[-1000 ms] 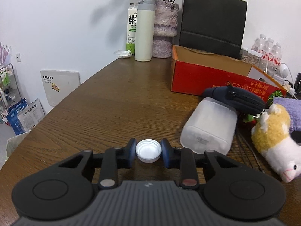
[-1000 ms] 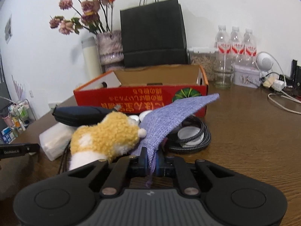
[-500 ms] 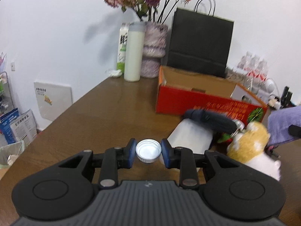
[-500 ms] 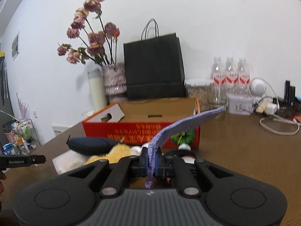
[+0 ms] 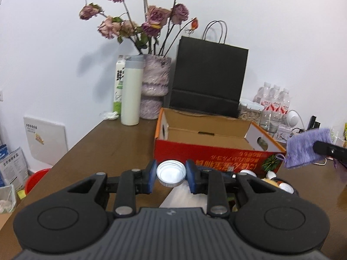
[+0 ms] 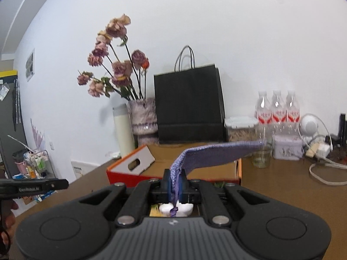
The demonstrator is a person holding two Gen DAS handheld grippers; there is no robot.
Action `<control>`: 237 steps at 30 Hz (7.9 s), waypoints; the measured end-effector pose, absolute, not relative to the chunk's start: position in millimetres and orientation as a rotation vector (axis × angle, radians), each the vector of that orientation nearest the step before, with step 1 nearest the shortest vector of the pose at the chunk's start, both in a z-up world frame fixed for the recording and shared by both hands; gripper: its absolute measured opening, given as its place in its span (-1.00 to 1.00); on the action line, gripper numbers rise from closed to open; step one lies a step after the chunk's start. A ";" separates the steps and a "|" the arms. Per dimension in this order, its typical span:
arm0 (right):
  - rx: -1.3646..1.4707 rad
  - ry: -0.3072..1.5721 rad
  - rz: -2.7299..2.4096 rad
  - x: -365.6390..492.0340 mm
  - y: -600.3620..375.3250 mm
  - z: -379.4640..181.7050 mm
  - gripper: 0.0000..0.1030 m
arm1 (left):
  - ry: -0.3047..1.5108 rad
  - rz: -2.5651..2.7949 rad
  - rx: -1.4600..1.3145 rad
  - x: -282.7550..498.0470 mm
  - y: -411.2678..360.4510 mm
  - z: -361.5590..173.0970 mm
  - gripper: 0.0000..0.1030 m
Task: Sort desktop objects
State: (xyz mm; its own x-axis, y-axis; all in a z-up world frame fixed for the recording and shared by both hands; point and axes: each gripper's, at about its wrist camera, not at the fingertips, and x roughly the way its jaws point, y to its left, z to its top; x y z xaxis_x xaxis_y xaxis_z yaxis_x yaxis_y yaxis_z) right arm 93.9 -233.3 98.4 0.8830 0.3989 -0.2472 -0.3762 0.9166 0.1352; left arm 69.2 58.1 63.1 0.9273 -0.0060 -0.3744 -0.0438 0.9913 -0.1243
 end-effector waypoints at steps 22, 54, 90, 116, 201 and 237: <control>0.176 0.316 0.466 239.9 -204.7 92.2 -0.90 | 0.310 -0.065 -0.129 215.8 1.7 98.9 -0.43; 0.091 0.558 0.389 312.1 -196.8 39.0 1.00 | 0.564 -0.036 -0.137 305.1 12.0 49.2 1.00; -0.076 0.502 0.216 193.7 -250.4 46.0 1.00 | 0.477 0.034 -0.033 175.5 57.9 69.3 1.00; -0.142 0.704 0.284 154.3 -243.7 0.6 1.00 | 0.624 -0.051 0.044 130.5 56.1 13.4 1.00; 0.005 0.702 0.238 182.4 -238.0 -3.2 0.78 | 0.689 -0.047 -0.064 138.5 69.2 -7.1 0.33; -0.112 0.720 0.373 160.6 -216.8 3.9 0.84 | 0.635 0.012 -0.082 100.9 70.3 12.3 0.90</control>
